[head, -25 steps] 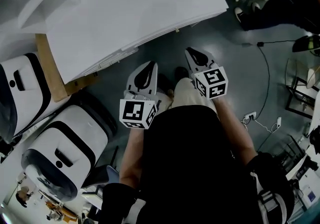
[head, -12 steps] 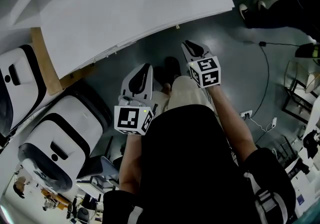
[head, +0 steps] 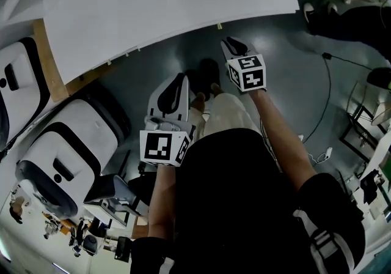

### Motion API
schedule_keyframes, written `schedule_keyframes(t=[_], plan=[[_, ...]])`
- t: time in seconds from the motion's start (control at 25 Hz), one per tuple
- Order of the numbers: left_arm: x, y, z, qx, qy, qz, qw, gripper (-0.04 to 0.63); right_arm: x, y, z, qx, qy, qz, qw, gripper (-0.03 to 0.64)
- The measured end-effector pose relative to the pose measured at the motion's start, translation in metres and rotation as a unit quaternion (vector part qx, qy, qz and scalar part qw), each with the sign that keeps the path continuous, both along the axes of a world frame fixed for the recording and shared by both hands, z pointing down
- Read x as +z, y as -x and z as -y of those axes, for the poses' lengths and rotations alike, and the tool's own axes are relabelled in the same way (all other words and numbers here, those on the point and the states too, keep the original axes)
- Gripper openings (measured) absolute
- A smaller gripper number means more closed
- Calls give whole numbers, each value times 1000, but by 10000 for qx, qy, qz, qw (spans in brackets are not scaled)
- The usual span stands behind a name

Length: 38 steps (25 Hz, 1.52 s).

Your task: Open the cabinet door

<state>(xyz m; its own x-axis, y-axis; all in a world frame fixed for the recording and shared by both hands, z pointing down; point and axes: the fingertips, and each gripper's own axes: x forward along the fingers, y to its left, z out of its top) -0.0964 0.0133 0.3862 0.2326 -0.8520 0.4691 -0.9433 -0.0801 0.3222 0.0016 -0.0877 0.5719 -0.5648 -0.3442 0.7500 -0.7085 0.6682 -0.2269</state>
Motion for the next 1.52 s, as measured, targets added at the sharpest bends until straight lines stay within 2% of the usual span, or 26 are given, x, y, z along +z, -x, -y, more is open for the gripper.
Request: schedule_keyframes(t=[0.36,0.84,1.52], plan=[[16,-19,9,-114,193,34,9997,32,48,-3,19,-38,318,-182,9993,107],[34,-31,14,-244,368,-60,9990,32,90,4,33,245,595,-330,9974,133],[41,-19,5,-401,523,-12,9978,32,109,21,52,527,558,-430,9961,129]])
